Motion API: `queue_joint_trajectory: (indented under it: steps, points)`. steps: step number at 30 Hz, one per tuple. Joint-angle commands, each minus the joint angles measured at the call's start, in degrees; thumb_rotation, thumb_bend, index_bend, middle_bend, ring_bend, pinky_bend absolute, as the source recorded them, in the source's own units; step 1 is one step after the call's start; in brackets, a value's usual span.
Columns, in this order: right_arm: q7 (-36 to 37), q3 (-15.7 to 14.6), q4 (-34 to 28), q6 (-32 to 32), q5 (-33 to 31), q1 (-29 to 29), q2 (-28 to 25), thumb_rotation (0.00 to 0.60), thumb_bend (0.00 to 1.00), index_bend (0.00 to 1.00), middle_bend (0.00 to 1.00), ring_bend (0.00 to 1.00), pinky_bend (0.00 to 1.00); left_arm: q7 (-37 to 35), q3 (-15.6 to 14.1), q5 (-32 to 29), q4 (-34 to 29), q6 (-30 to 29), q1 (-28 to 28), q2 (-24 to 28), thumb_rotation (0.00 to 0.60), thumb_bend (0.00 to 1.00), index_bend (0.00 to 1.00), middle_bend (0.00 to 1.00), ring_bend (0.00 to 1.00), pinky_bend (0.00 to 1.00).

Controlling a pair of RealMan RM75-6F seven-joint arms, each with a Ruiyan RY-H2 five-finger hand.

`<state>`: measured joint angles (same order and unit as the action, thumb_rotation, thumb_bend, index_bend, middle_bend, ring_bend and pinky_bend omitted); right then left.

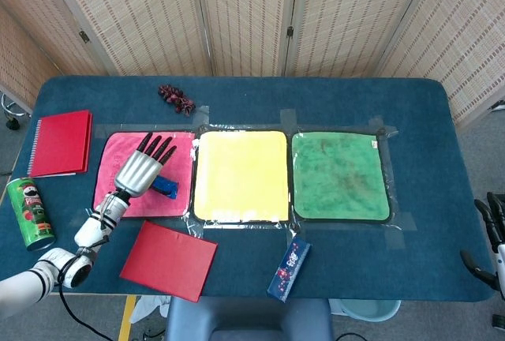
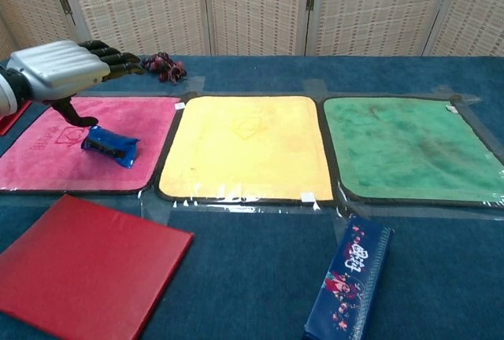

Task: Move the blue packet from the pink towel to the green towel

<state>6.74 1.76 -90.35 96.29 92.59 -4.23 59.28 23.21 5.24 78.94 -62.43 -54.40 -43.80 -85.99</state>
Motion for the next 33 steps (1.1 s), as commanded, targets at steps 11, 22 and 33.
queue_joint_trajectory:
  steps: [11,22,33]
  points:
    - [-0.53,-0.19,-0.20,0.30,0.54,-0.09,0.16,0.600,0.32,0.00,0.00,0.07,0.00,-1.18,-0.72,-4.48,15.62,6.78,0.61,-4.70,0.600,0.33,0.00,0.00,0.00,0.02]
    - [-1.58,-0.25,-1.12,0.32,0.40,-0.26,0.01,0.600,0.32,0.00,0.00,0.07,0.00,-4.51,-0.71,-2.63,22.88,8.56,-1.66,-10.33,0.600,0.33,0.00,0.00,0.00,0.02]
    - [-1.33,-0.30,-1.03,0.67,0.09,-0.72,-0.07,0.600,0.32,0.00,0.00,0.07,0.00,-4.24,-0.21,-1.01,19.99,7.28,-3.41,-11.89,0.600,0.33,0.00,0.00,0.00,0.02]
